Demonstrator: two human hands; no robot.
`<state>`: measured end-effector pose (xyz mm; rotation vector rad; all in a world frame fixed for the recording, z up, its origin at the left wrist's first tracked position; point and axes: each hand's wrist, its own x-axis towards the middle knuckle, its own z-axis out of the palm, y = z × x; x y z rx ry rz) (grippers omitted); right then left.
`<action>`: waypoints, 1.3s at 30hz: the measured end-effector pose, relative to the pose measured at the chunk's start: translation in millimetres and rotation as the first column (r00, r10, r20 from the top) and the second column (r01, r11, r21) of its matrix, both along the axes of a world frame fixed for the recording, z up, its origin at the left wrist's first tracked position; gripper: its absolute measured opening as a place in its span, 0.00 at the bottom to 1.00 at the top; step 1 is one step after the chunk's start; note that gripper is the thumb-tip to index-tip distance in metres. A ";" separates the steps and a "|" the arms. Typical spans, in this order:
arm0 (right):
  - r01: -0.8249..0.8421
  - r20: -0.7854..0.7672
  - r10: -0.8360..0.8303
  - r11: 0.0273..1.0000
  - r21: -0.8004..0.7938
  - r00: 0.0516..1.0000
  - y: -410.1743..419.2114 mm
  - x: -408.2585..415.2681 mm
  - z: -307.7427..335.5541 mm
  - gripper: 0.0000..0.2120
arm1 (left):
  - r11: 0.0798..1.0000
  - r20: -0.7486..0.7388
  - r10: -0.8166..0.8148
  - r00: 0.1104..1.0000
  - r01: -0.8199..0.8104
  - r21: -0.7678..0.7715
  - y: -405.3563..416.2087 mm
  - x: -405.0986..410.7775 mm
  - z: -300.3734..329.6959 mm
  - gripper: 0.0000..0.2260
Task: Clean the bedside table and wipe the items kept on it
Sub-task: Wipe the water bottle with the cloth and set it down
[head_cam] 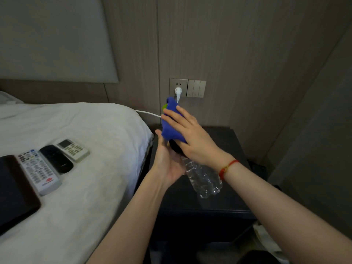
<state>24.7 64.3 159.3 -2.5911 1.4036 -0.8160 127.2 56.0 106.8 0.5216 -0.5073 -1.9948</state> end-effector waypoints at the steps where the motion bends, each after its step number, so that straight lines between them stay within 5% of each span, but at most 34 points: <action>1: -0.005 0.064 0.006 1.000 -0.018 0.998 -3.8 1.0 2.1 0.28 | 1.000 -0.002 0.004 1.000 -0.004 -0.011 -1.2 -2.5 -0.3 0.28; 4: 0.025 0.427 -0.068 0.994 0.106 0.902 -13.3 5.5 5.4 0.24 | 0.998 -0.009 -0.011 1.000 0.010 -0.055 -2.3 -7.1 -1.4 0.28; 6: 0.087 0.557 -0.261 0.944 0.318 0.788 -15.2 8.7 4.8 0.24 | 0.998 0.001 -0.007 1.000 0.007 -0.068 -2.4 -6.6 -3.4 0.25; 9: 0.209 0.424 -0.451 0.838 0.504 0.785 -8.4 8.6 -5.5 0.28 | 0.998 0.034 0.016 0.999 -0.014 -0.060 -6.7 -6.8 -7.9 0.22; 15: 0.179 0.080 -0.218 0.922 0.344 0.973 16.5 -6.9 -35.0 0.38 | 0.987 0.096 0.159 0.983 -0.161 0.016 -8.2 2.2 -9.6 0.23; 19: 0.214 0.120 -0.305 0.851 0.480 0.945 25.7 -22.8 -50.4 0.40 | 0.983 0.069 0.182 0.981 -0.182 -0.008 -12.8 14.4 -11.6 0.13; 23: 0.027 0.414 -0.519 0.647 0.762 0.748 28.2 -30.5 -58.2 0.30 | 0.981 0.108 0.195 0.975 -0.195 -0.013 -14.7 13.5 -9.6 0.11; 26: -0.347 0.578 -0.718 0.468 0.813 0.388 25.4 -33.1 -64.8 0.24 | 0.977 0.105 0.212 0.972 -0.215 0.016 -12.3 9.6 -5.4 0.13; 28: -0.477 0.586 -0.794 0.457 0.751 0.161 19.5 -30.1 -68.9 0.20 | 0.964 0.096 0.266 0.959 -0.268 0.003 -9.8 6.5 -2.8 0.17; 31: -0.364 0.564 -0.825 0.520 0.772 0.018 3.3 -23.3 -71.0 0.19 | 0.936 0.083 0.352 0.932 -0.350 -0.032 -9.6 -0.7 -0.6 0.26; 35: -0.118 0.567 -0.822 0.569 0.814 -0.048 -11.8 -17.8 -75.2 0.16 | 0.916 0.087 0.399 0.913 -0.393 -0.081 -7.6 -2.7 3.2 0.22; 37: 0.036 0.603 -0.798 0.603 0.797 0.003 -11.8 -16.2 -77.5 0.13 | 0.934 0.067 0.357 0.932 -0.356 -0.033 -8.1 -4.2 2.0 0.22; 39: 0.230 0.634 -0.751 0.660 0.715 0.183 -4.9 -14.6 -78.3 0.12 | 0.940 0.048 0.335 0.941 -0.338 0.058 -10.1 -5.0 0.3 0.22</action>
